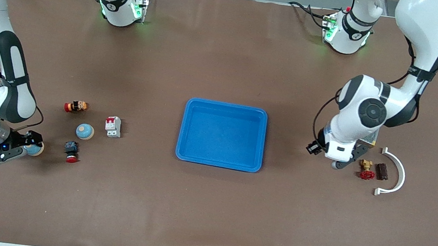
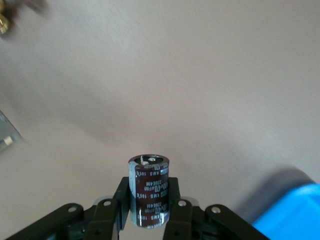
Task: Place electrolytic capacitor and blue bell in tray
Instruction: 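Carry the capacitor into the blue tray with the left gripper, then release the capacitor in the tray while the right gripper carries the bell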
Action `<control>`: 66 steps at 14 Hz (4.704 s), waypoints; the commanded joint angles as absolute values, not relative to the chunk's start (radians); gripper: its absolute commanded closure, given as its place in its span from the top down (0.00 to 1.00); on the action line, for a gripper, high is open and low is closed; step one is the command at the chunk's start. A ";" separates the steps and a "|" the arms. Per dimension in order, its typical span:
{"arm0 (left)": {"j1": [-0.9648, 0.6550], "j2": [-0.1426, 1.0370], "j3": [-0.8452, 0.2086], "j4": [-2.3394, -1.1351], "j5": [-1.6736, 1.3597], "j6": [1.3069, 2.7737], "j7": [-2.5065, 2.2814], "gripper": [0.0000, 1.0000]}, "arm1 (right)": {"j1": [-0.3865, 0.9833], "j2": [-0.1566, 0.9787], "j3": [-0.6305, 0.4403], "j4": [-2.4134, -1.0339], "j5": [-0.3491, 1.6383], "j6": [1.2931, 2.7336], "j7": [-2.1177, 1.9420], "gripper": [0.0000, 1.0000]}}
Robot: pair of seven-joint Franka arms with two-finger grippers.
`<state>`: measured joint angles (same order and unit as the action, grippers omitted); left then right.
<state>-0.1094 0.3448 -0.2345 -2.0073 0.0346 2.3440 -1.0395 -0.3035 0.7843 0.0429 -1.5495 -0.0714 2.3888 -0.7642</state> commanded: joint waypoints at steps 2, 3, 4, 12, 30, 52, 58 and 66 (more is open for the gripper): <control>-0.190 0.391 -0.230 -1.908 0.035 2.283 -1.159 0.00 | -0.337 0.804 0.060 -1.539 -0.089 2.391 -0.775 1.00; -0.211 0.406 -0.230 -1.892 0.035 2.283 -1.189 0.00 | -0.337 0.804 0.060 -1.548 -0.089 2.393 -0.775 1.00; -0.230 0.417 -0.230 -1.879 0.035 2.283 -1.213 0.00 | -0.341 0.804 0.060 -1.549 -0.089 2.391 -0.775 1.00; -0.362 0.514 -0.225 -1.780 0.038 2.283 -1.390 0.00 | -0.342 0.805 0.061 -1.557 -0.083 2.390 -0.772 1.00; -0.477 0.675 -0.224 -1.743 0.052 2.283 -1.509 0.01 | -0.330 0.805 0.067 -1.555 -0.075 2.382 -0.758 0.54; -0.215 0.466 -0.222 -1.578 0.170 1.845 -1.102 1.00 | -0.111 0.759 0.145 -1.241 -0.025 1.845 -0.030 0.54; 0.010 0.446 -0.224 -1.673 0.175 1.885 -0.864 1.00 | -0.092 0.739 0.308 -1.241 -0.023 1.829 0.375 0.54; 0.288 0.449 -0.224 -1.730 0.176 2.006 -0.419 1.00 | 0.103 0.739 0.368 -1.241 -0.037 1.851 0.839 0.54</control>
